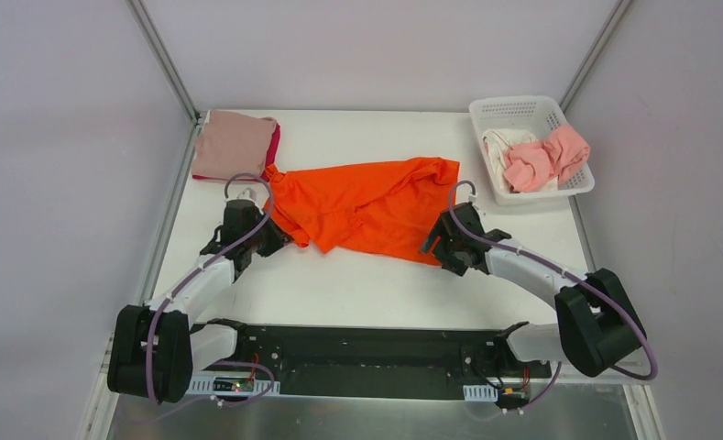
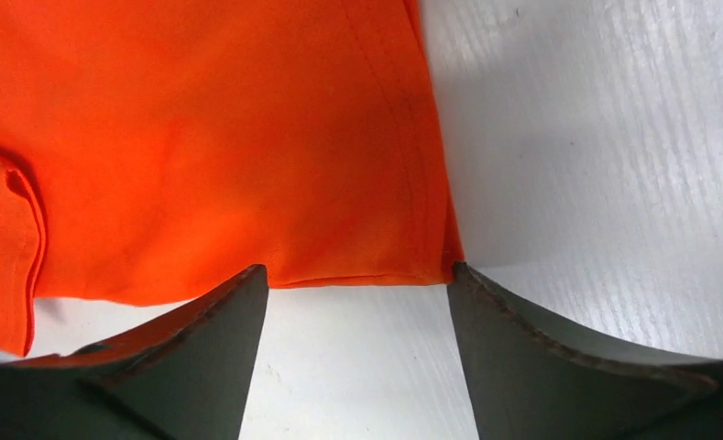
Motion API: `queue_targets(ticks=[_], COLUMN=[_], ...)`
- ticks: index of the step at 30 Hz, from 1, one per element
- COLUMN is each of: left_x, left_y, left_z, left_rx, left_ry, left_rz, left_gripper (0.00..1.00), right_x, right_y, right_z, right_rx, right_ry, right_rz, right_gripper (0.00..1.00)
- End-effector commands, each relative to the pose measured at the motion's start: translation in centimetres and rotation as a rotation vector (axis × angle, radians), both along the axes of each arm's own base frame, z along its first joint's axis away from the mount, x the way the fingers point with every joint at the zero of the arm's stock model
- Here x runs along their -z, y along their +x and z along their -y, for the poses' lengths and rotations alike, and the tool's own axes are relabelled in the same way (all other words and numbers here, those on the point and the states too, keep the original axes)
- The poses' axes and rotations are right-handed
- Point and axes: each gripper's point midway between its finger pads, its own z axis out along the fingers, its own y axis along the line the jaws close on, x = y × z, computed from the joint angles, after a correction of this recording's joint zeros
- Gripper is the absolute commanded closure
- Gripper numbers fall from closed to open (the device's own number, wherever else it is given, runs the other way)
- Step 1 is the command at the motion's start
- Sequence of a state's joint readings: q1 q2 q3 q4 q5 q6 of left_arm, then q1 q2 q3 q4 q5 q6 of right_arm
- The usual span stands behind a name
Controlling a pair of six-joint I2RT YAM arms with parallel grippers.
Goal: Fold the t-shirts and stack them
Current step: Flatten out the tshirt
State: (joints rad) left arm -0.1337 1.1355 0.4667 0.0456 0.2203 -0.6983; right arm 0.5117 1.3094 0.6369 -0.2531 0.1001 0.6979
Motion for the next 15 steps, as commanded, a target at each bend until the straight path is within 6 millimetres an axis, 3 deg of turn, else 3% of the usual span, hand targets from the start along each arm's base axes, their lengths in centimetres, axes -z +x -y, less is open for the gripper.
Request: queue_targets(ticks=[1,5,9,12,15], left_x=[-0.7,-1.7,-2.9,-4.6,-7.4], left_y=[-0.6,-0.4,0.0,0.7,1.4], left_z=[-0.2,-0.2,-0.3,-0.4,-0.1], left_rx=[0.008,0.006,0.004,0.001,0.009], left_ry=[0.028,0.039,0.049,0.071,0.073], left_rz=[0.033,0.073,0.118,0.175,0.251], left_gripper=[1.00,1.00,1.00,1.00,1.00], right_x=[0.7,1.2,0.9,-1.4,-5.6], right_y=[1.5,2.8,4.0,5.3,6.4], right_z=[0.6,0.3,0.2,-0.4,-1.2], right_rx=[0.084,0.098,0.109,0.085,0.033], right_ry=[-0.063,-0.071,-0.091,-0.069,-0.029], right_rz=[0.036,0.078,0.121,0.216,0.346], right_gripper=[0.31,0.56,0.98,1.00,1.00])
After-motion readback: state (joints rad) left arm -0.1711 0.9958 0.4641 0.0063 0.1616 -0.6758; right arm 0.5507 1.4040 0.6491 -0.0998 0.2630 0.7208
